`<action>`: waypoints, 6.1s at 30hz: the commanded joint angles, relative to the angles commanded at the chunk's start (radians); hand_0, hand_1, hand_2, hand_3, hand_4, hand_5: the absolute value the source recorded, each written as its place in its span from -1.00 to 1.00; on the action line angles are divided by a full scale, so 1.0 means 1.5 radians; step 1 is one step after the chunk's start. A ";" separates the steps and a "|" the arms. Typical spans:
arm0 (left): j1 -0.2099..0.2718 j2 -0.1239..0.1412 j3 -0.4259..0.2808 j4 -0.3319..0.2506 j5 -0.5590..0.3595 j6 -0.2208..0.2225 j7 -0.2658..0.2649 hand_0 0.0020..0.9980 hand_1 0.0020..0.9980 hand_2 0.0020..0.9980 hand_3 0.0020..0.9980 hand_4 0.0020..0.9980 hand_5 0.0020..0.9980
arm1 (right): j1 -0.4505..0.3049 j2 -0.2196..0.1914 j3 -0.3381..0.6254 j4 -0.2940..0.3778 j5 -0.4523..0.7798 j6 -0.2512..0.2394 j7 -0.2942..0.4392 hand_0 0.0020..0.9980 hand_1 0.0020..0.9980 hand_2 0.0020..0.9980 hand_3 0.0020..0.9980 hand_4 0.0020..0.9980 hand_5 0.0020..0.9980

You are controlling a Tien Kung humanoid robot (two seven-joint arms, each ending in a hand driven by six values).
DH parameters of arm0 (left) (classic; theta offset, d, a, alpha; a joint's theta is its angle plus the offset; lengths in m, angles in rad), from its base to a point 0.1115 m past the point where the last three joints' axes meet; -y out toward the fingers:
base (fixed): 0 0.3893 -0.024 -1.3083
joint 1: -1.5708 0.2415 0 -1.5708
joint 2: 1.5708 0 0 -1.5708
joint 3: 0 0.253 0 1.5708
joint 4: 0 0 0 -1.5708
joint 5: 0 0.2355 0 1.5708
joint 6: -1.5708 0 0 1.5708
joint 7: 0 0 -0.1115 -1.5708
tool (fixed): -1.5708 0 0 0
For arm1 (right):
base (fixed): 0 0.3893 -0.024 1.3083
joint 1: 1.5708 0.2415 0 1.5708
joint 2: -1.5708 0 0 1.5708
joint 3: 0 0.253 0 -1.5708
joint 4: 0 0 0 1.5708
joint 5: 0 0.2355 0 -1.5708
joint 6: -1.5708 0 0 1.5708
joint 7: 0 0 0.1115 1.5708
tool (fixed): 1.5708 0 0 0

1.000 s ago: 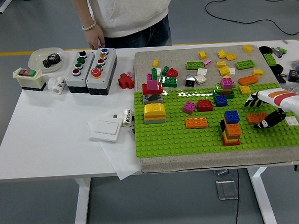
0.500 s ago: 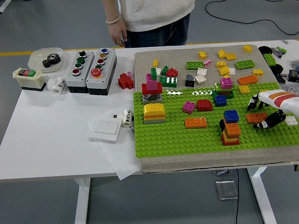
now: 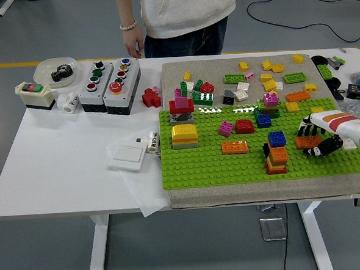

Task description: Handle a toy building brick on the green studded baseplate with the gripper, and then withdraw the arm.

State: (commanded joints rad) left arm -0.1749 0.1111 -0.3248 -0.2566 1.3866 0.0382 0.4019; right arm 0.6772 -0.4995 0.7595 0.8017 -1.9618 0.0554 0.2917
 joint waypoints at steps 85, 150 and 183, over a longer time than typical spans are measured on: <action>-0.022 0.003 0.029 -0.003 -0.030 0.020 -0.002 -0.15 -0.08 0.03 0.19 0.25 0.50 | 0.000 -0.031 0.041 0.043 -0.018 -0.039 0.024 -0.18 0.07 0.30 0.27 0.59 -0.37; -0.033 0.000 0.069 -0.004 -0.190 0.080 0.001 0.13 0.28 0.39 0.25 0.30 0.52 | 0.009 -0.024 -0.009 0.004 -0.065 -0.028 0.018 0.08 0.18 0.37 0.36 0.72 -0.40; -0.036 0.000 0.066 -0.006 -0.182 0.077 0.002 0.12 0.28 0.40 0.25 0.29 0.53 | 0.013 -0.018 -0.016 -0.012 -0.061 -0.037 0.020 -0.02 0.05 0.20 0.22 0.58 -0.40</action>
State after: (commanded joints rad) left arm -0.2292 0.1105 -0.2257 -0.2648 1.1130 0.1539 0.4043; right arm 0.6970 -0.5268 0.7357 0.7840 -2.0539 -0.0002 0.3210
